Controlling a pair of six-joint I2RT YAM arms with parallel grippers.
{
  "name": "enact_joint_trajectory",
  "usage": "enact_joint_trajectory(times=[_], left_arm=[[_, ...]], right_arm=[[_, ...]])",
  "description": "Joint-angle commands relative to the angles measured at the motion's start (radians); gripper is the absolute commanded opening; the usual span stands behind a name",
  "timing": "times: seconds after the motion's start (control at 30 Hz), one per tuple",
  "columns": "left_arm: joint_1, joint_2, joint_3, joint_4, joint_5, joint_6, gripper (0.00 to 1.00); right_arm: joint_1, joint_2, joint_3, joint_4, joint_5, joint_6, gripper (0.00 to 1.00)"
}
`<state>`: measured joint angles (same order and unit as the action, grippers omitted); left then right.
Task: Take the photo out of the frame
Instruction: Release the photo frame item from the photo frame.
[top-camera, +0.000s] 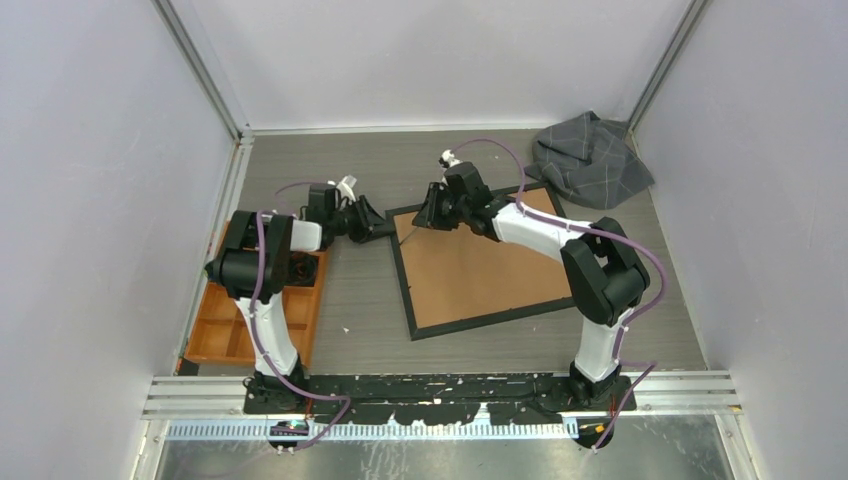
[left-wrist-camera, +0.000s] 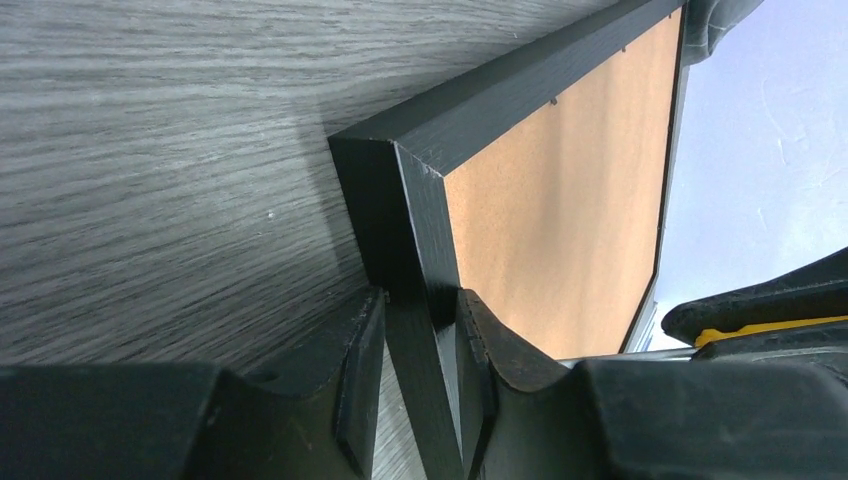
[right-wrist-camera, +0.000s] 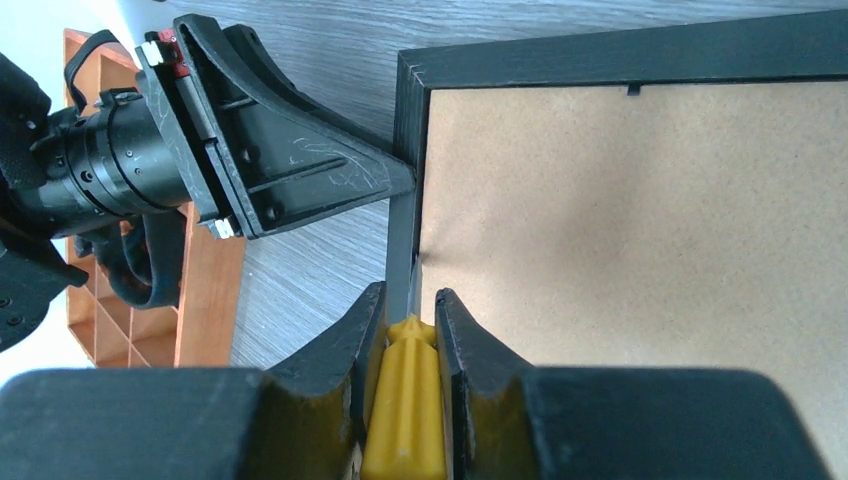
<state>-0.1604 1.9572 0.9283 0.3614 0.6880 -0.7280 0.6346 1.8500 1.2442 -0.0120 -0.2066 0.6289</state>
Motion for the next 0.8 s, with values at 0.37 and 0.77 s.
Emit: enact_joint_trajectory(times=[0.37,0.77], left_arm=[[-0.075,0.09,-0.009,0.037,-0.007,-0.017,0.26],[-0.076,0.089,-0.017,0.077,0.018,-0.037,0.26]], right_arm=[[0.218,0.045,0.254,-0.273,-0.134,0.015,0.01],[0.021,-0.071,0.07,-0.038,-0.2,0.034,0.01]])
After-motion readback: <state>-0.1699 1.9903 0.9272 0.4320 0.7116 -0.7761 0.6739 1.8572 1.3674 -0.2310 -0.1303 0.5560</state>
